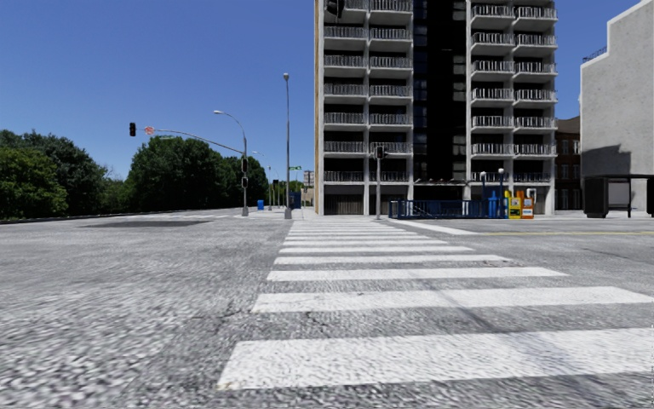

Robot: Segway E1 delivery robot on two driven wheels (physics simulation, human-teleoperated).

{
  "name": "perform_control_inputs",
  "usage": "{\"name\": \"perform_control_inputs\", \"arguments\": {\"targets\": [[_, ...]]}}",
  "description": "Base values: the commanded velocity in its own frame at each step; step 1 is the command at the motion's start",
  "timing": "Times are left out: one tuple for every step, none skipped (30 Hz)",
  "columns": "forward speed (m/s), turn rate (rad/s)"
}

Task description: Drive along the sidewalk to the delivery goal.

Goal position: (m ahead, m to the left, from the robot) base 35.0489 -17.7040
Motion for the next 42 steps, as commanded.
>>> {"name": "perform_control_inputs", "arguments": {"targets": [[1.38,0.00],[1.37,0.00],[1.34,0.00],[1.32,0.00],[1.24,0.00],[1.24,0.00],[1.16,0.00],[1.14,0.00],[1.12,0.00],[1.12,0.00],[1.11,0.00],[1.11,0.00],[1.11,0.00],[1.11,0.00],[1.11,0.00],[1.11,0.00],[1.11,0.00],[1.11,0.00],[1.11,0.00],[1.11,0.00],[1.11,0.00],[1.11,0.00],[1.11,0.00],[1.11,0.00],[1.11,0.00],[1.11,0.00],[1.11,0.00],[1.11,0.00],[1.11,0.00],[1.11,0.00],[1.11,0.00],[1.11,0.00],[1.11,0.00],[1.11,0.00],[1.11,0.00],[1.11,0.00],[1.11,0.00],[1.11,0.00],[1.11,0.00],[1.15,0.00],[1.15,0.00],[1.22,0.00]]}}
